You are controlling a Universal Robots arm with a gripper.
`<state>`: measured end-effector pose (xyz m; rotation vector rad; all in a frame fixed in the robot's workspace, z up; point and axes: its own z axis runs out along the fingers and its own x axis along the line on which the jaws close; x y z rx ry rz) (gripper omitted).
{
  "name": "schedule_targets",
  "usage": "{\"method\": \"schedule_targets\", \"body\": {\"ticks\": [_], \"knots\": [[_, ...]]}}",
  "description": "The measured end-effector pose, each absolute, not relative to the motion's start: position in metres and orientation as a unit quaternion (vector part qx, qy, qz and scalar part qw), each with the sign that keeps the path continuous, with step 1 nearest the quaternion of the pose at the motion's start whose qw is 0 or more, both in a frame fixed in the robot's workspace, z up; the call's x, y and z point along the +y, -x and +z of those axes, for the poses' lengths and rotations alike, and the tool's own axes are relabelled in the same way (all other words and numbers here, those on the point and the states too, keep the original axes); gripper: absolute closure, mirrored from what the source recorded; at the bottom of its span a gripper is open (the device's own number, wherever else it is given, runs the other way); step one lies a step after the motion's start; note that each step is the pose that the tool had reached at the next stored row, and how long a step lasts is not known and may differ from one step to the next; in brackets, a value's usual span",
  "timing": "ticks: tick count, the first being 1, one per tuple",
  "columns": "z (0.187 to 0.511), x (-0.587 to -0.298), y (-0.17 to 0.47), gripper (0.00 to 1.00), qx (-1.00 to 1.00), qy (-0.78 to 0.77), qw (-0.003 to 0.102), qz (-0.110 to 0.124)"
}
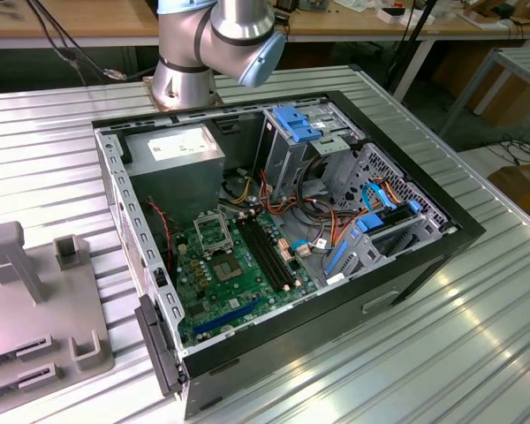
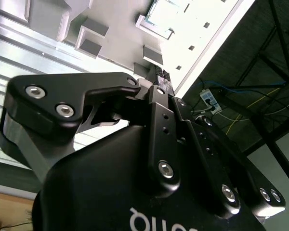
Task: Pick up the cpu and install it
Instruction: 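Reach for the cpu, then pick up the cpu and move it towards the insertion slot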
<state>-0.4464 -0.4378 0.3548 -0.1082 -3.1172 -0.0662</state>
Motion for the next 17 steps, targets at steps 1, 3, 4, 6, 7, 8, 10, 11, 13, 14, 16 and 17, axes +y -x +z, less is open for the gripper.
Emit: {"method": "schedule_targets", "body": {"ticks": [1, 3, 4, 6, 7, 8, 10, 11, 13, 14, 16, 17], "knots": [[0.354, -0.439, 0.446, 0.89, -0.999, 0.033, 0.011, -0.021], [0.349, -0.444, 0.446, 0.89, -0.999, 0.029, 0.011, -0.021], [0.346, -0.444, 0.446, 0.89, -0.999, 0.028, 0.013, -0.021], [0.342, -0.444, 0.447, 0.89, -0.999, 0.027, 0.013, -0.021], [0.341, -0.445, 0.447, 0.89, -0.999, 0.027, 0.013, -0.021], [0.341, -0.445, 0.447, 0.89, -0.999, 0.027, 0.013, -0.021], [0.341, -0.445, 0.447, 0.89, -0.999, 0.027, 0.013, -0.021], [0.341, -0.445, 0.447, 0.89, -0.999, 0.027, 0.013, -0.021], [0.341, -0.445, 0.447, 0.89, -0.999, 0.027, 0.013, -0.021], [0.341, -0.445, 0.447, 0.89, -0.999, 0.027, 0.013, -0.021], [0.341, -0.445, 0.447, 0.89, -0.999, 0.027, 0.013, -0.021], [0.341, -0.445, 0.447, 0.89, -0.999, 0.027, 0.013, -0.021]]}}
